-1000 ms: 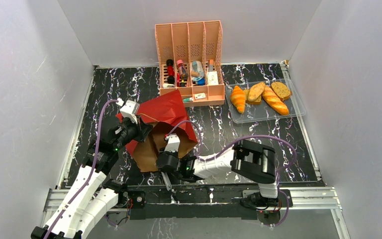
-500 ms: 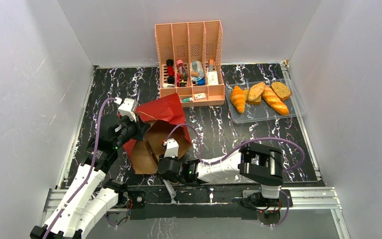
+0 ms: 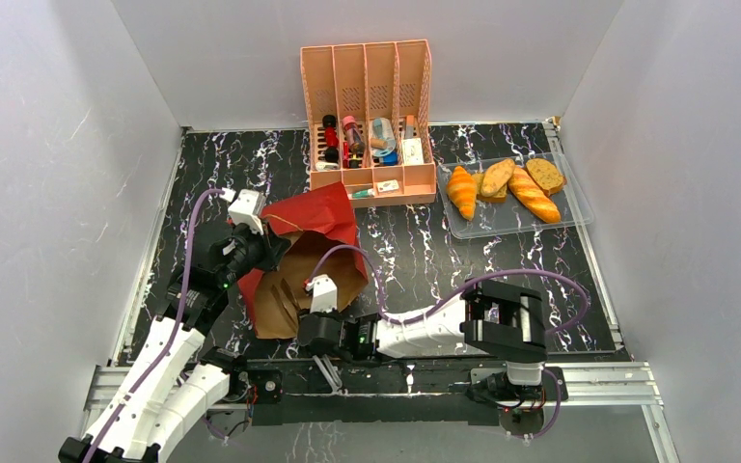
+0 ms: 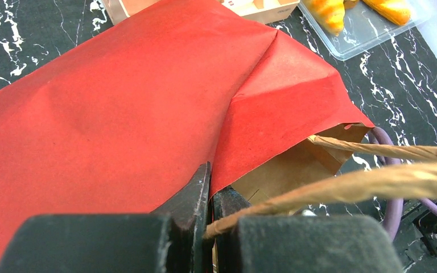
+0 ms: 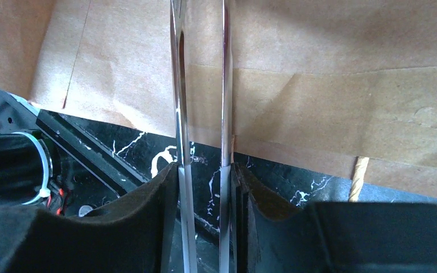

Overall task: Take the fake bread out of the paper bag
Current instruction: Adjust the paper bag at the center of the board.

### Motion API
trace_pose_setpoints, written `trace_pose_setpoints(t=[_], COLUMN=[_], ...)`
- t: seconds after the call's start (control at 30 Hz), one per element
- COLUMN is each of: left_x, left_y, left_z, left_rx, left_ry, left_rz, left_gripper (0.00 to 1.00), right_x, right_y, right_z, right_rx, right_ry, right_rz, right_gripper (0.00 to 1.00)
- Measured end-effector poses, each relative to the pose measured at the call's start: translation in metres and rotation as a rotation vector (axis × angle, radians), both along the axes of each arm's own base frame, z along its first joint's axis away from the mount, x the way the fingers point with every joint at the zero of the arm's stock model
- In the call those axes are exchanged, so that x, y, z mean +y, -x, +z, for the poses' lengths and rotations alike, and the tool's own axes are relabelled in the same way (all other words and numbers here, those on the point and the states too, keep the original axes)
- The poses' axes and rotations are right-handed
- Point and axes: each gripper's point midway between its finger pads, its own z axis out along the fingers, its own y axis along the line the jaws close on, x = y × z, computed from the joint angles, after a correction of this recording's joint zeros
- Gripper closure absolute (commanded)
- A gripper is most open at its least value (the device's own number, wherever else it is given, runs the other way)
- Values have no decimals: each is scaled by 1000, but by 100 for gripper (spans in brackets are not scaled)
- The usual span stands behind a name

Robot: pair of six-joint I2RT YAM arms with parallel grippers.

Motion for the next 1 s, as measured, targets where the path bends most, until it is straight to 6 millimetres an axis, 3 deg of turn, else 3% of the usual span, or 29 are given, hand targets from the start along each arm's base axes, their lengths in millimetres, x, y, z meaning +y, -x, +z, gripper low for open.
trace_pose_setpoints(t=[0.57,1.0], left_x=[-2,-3], left_y=[0,1], left_z=[-3,-6], left_rx=[13,21], left_ry=[2,3], left_rz=[-8,-16], left_gripper=[100,100], right_x=[24,26], right_y=[-16,-29], right_z=[15,26], right_rx=[-97,-163], right_ry=[20,41], right_rz=[8,-25], right_gripper=[62,60])
